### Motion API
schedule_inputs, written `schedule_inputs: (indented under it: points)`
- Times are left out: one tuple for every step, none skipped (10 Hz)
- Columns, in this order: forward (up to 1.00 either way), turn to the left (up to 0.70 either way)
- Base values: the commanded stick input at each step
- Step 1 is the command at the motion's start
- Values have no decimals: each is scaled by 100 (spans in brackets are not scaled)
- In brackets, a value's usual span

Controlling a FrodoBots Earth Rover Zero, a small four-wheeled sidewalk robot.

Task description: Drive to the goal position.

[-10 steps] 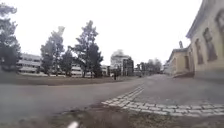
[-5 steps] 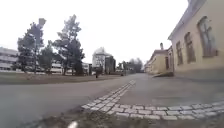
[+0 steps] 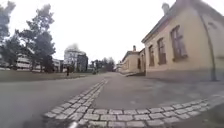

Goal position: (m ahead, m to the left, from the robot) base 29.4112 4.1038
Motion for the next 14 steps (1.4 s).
schedule_inputs:
  points:
    - [70,-35]
    - [70,-35]
    - [70,-19]
    - [70,0]
    - [70,0]
    - [70,12]
    - [70,35]
    - [70,35]
    - [70,23]
    - [70,29]
    - [70,35]
    - [70,35]
    - [70,16]
    - [70,0]
